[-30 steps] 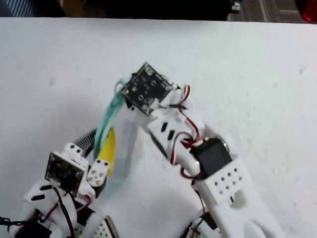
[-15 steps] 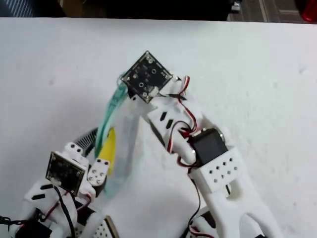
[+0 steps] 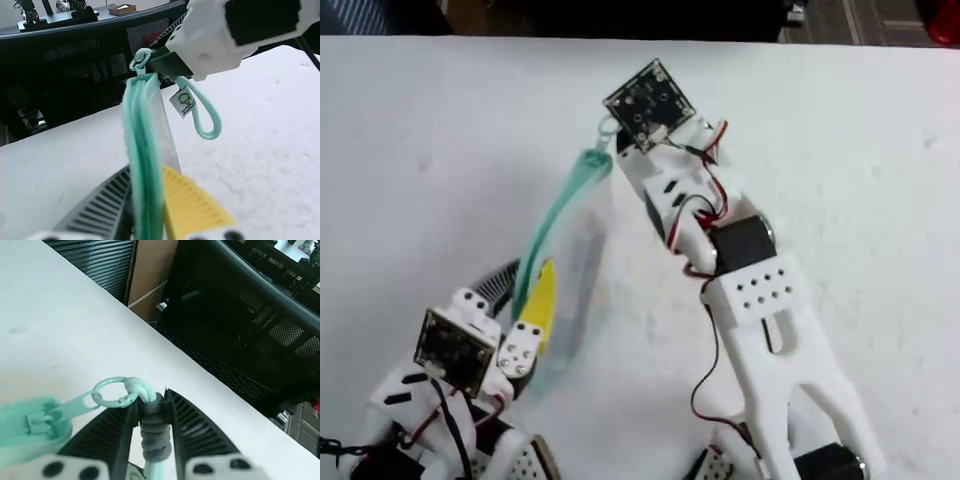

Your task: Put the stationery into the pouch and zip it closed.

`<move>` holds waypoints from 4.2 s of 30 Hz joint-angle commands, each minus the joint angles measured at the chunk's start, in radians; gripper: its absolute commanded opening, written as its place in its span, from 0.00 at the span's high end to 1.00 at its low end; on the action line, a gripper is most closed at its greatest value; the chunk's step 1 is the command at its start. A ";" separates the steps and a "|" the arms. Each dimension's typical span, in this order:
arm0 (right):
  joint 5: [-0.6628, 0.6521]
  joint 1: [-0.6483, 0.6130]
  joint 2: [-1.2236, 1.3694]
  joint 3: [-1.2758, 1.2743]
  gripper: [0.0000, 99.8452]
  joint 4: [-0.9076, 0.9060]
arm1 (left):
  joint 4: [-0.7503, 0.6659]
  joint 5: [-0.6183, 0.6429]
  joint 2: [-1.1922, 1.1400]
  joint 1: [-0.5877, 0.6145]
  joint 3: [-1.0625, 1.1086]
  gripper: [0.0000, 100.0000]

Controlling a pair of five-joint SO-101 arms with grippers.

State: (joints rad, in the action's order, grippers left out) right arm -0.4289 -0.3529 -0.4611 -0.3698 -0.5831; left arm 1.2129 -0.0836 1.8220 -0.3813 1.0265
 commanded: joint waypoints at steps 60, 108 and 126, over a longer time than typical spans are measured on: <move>0.176 0.308 -0.364 0.110 0.71 -0.556 | 0.023 -0.006 0.010 0.005 -0.061 0.98; 0.620 -0.414 0.486 0.904 0.78 -1.136 | 0.060 -0.011 0.008 0.004 -0.058 0.98; 0.614 -0.387 0.484 0.859 0.98 -1.072 | 0.080 -0.003 0.008 0.004 -0.060 0.75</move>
State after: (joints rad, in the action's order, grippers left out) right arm 0.2094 -0.7442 0.0345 0.5094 -1.6709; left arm 1.2727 -0.0821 1.8343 -0.3890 1.0081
